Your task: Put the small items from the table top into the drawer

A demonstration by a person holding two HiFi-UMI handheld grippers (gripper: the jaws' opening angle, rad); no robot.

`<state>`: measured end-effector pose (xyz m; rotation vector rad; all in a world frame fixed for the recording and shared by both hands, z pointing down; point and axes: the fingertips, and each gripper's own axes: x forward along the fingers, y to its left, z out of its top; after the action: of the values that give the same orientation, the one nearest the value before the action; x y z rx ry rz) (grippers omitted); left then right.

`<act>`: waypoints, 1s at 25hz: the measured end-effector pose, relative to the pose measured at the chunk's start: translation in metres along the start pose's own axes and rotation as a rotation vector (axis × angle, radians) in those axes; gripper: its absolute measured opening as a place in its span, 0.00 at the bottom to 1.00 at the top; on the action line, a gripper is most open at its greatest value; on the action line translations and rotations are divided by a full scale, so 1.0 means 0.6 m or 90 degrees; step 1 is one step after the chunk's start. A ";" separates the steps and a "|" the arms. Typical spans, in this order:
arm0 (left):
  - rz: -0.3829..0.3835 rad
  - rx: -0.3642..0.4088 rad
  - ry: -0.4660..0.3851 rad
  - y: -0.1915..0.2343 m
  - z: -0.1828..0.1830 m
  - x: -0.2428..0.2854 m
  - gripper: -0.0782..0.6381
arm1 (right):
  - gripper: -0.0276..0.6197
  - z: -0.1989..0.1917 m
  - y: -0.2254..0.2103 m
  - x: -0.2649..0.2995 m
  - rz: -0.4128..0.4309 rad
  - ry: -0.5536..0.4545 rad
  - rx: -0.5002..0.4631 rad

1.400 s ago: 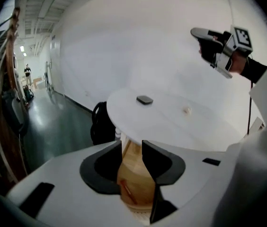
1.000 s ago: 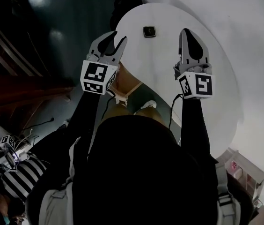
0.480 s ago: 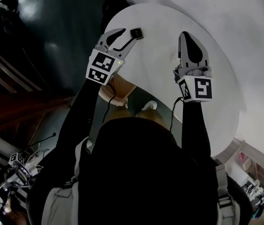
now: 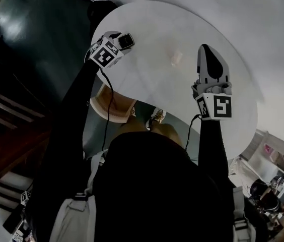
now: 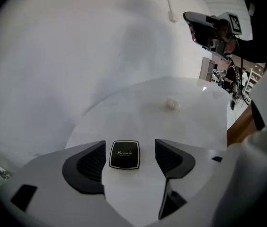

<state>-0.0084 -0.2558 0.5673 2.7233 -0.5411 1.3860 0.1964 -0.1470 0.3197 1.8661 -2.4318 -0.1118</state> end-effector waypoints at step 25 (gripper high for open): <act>0.016 -0.112 -0.217 -0.047 0.119 -0.114 0.58 | 0.09 -0.018 -0.007 0.030 0.007 0.011 0.014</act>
<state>0.0191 -0.2233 0.4738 2.8241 -0.6788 0.8307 0.1970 -0.1659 0.3303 1.8544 -2.4426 -0.0683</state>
